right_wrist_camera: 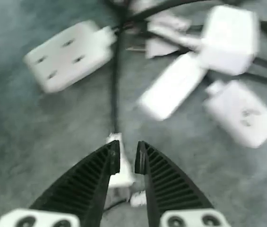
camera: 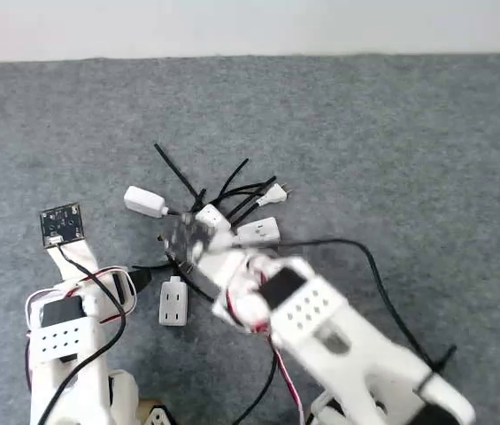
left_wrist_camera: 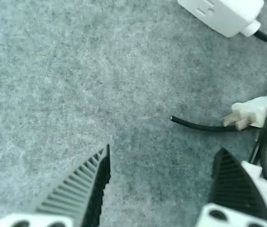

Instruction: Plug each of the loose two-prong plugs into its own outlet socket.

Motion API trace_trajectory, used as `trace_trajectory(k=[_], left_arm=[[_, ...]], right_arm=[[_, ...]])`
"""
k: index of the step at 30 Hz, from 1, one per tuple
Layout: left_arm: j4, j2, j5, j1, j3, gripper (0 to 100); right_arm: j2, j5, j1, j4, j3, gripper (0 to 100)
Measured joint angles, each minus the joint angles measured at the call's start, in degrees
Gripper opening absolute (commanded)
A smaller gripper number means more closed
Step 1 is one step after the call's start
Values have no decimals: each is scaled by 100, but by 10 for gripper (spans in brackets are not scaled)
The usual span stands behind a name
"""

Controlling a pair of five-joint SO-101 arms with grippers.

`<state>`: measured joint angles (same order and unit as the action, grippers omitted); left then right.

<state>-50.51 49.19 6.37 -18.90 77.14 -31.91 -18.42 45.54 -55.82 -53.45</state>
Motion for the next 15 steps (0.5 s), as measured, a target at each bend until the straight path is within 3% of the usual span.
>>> trace_trajectory(k=[3,7,15], left_arm=[[0,0,9,0,0,325],[0,0,9,0,0,325],[0,0,9,0,0,325]], right_arm=[[-35,-132,9,0,-343,87],[387,-246,79,193,-369,193],[1697,-343,79,422,149,127]])
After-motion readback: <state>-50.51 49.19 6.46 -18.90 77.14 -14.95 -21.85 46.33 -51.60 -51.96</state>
